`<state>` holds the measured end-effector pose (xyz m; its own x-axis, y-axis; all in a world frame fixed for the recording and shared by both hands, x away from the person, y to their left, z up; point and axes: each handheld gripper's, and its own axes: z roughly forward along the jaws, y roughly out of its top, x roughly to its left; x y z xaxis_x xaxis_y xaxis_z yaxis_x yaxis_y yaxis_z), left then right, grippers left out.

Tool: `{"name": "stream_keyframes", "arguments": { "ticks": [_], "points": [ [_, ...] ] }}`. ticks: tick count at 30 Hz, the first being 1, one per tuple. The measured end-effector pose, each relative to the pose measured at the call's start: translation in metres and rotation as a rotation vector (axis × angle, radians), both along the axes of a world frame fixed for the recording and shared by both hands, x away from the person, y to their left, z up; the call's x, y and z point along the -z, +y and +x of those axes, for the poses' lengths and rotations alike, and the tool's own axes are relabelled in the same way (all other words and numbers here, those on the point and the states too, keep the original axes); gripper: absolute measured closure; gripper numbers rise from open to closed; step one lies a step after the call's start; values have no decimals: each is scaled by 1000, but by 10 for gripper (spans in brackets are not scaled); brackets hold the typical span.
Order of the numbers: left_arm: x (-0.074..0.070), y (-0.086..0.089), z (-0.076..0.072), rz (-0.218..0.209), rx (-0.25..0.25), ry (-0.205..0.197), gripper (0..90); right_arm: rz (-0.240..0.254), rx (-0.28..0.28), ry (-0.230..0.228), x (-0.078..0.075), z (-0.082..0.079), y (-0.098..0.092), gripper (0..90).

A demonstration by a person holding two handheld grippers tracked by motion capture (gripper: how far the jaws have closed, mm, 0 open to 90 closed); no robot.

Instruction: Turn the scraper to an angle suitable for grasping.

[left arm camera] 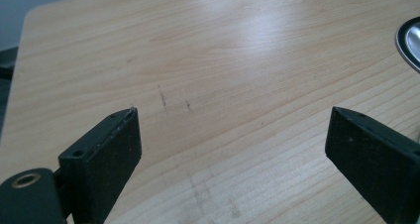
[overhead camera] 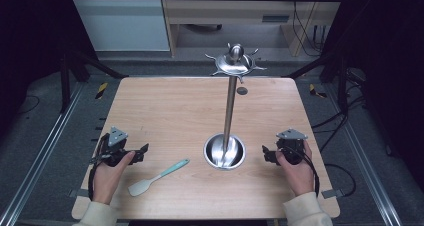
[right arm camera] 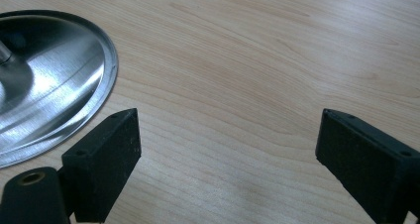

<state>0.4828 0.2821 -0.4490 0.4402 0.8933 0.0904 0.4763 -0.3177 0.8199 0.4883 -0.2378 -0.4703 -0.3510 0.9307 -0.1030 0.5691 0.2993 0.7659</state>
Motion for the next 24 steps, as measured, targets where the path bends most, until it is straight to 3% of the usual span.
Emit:
{"name": "stream_keyframes", "arguments": {
  "ticks": [3,5,6,7,8,9,13,14,16,20,24],
  "points": [
    [-11,-6,4,3,25,8,79,3,1,2,1,0,-1,106],
    [-23,-14,9,38,53,30,84,4,-1,2,2,0,-2,106],
    [-32,-25,17,60,112,55,101,5,0,1,2,0,-2,106],
    [-32,-25,17,60,112,55,122,5,-1,1,2,0,-3,107],
    [-38,-36,25,88,169,71,134,8,2,3,2,0,-3,107],
    [-39,-40,28,90,173,64,158,9,2,3,2,0,-3,107],
    [-33,-53,35,70,210,107,225,5,4,5,2,0,-3,107],
    [-26,-61,35,93,218,130,309,0,1,5,3,0,-3,107],
    [-21,-68,31,127,239,150,353,5,4,3,2,0,-1,108],
    [-16,-74,24,123,258,167,520,2,3,2,1,-1,-1,110],
    [-8,-83,16,133,280,159,600,6,3,1,1,-2,0,110]
  ]
}}
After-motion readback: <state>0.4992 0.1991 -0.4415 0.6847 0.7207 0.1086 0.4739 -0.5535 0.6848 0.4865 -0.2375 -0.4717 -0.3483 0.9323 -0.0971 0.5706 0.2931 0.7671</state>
